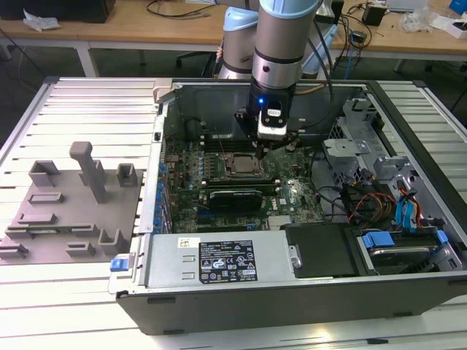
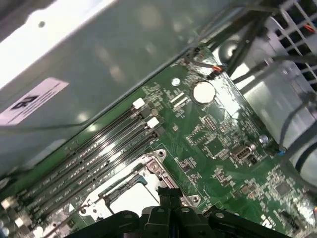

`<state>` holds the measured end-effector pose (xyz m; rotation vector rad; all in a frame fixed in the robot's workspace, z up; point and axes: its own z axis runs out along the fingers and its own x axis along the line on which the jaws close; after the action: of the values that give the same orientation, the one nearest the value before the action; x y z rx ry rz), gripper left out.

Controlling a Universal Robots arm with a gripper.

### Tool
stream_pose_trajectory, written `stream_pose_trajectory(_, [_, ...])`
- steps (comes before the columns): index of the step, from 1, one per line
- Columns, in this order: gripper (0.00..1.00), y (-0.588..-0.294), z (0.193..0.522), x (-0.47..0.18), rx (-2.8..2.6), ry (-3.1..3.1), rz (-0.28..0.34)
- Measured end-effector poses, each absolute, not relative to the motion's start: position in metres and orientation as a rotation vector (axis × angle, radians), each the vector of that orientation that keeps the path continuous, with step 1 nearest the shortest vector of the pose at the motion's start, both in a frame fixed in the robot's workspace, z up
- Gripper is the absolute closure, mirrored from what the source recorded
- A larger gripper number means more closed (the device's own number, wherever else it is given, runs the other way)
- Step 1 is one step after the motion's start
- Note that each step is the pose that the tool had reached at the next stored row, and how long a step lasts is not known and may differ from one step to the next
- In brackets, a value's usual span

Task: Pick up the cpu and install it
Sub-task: 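Close the cpu cover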

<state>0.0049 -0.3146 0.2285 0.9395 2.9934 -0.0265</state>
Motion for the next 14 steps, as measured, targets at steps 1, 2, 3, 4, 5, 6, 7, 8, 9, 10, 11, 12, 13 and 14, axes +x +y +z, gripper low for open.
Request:
stream_pose_trajectory(1, [0.89,-0.3146,0.2284,0.0049,0.899,3.006,-0.026])
stream_pose_trajectory(2, [0.89,-0.3146,0.2284,0.0049,0.866,3.015,-0.026])
stream_pose_trajectory(3, [0.89,-0.3146,0.2284,0.0049,0.834,3.024,-0.026])
stream_pose_trajectory(4, [0.89,-0.3146,0.2284,0.0049,0.792,3.035,-0.026])
stream_pose_trajectory(5, [0.89,-0.3146,0.2283,0.0049,0.748,3.046,-0.026])
stream_pose_trajectory(6, [0.89,-0.3146,0.2283,0.0049,0.719,3.053,-0.026])
stream_pose_trajectory(7, [0.89,-0.3146,0.2283,0.0049,0.692,3.059,-0.026])
stream_pose_trajectory(8, [0.89,-0.3146,0.2283,0.0049,0.651,3.068,-0.026])
stream_pose_trajectory(9, [0.89,-0.3146,0.2282,0.0049,0.623,3.073,-0.026])
stream_pose_trajectory(10, [0.89,-0.3146,0.2282,0.0049,0.568,3.084,-0.026])
stream_pose_trajectory(11, [0.89,-0.3146,0.2282,0.0049,0.528,3.090,-0.025])
stream_pose_trajectory(12, [0.89,-0.3146,0.2281,0.0049,0.502,3.095,-0.025])
stream_pose_trajectory(13, [0.89,-0.3146,0.2281,0.0049,0.458,3.101,-0.025])
stream_pose_trajectory(14, [0.89,-0.3146,0.2280,0.0049,0.410,3.108,-0.025])
